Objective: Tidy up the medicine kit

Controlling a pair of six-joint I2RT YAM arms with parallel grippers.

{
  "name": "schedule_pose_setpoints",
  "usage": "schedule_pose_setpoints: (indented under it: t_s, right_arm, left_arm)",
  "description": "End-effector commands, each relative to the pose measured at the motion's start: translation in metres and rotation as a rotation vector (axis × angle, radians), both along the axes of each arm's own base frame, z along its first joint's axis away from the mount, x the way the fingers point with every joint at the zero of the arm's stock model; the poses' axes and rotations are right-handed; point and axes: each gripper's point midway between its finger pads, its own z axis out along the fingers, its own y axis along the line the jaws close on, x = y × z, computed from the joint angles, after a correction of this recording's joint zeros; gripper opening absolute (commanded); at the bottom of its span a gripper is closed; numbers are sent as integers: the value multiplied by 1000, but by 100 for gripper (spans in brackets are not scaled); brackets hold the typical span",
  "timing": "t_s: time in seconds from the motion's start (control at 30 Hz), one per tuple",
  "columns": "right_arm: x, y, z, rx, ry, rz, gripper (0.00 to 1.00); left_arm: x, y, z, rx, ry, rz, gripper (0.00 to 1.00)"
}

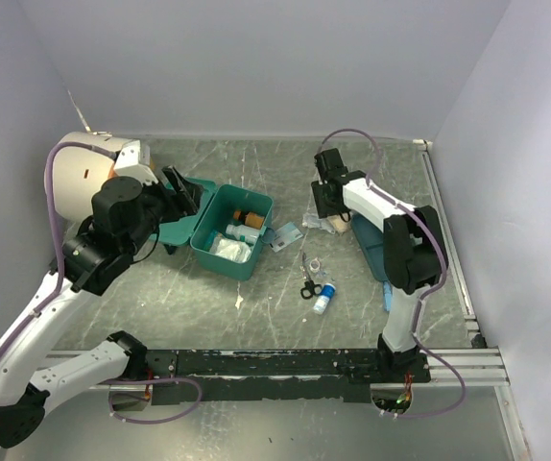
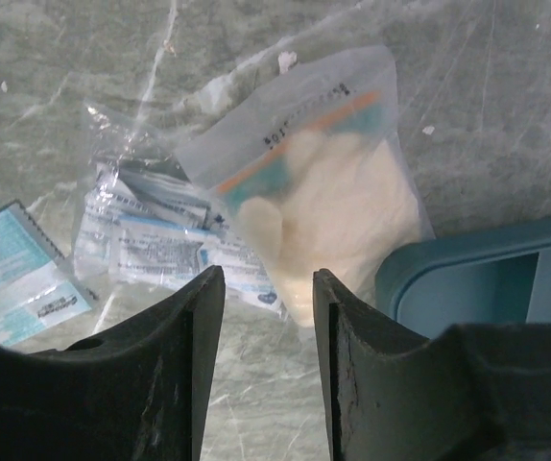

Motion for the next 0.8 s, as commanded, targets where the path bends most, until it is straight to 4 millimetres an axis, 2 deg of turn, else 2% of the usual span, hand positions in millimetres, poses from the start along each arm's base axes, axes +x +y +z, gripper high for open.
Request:
schedule_pose_setpoints:
  t_s: [0.0, 0.2, 0.33, 0.5, 0.63, 0.77]
  right_arm:
    - [13, -7, -6, -54, 6, -9, 43]
    - [20, -11, -13, -85, 0, -24, 42]
    - [22, -17, -17, -116, -17, -36, 38]
    - [17, -12, -27, -88, 1, -34, 32]
    - [16, -6, -27, -44, -8, -37, 25]
    - [15, 0, -26, 4, -19, -60, 11]
  left_arm:
    - [-8, -2, -5, -23, 9, -20, 80]
    - [-8, -3, -8, -22, 3, -28, 81]
    - [-6, -8, -12, -33, 9, -41, 81]
    - [-5, -13, -16, -38, 20, -58, 80]
    - [-5, -15, -19, -36, 23, -70, 80]
    - [-3, -19, -22, -36, 31, -83, 80]
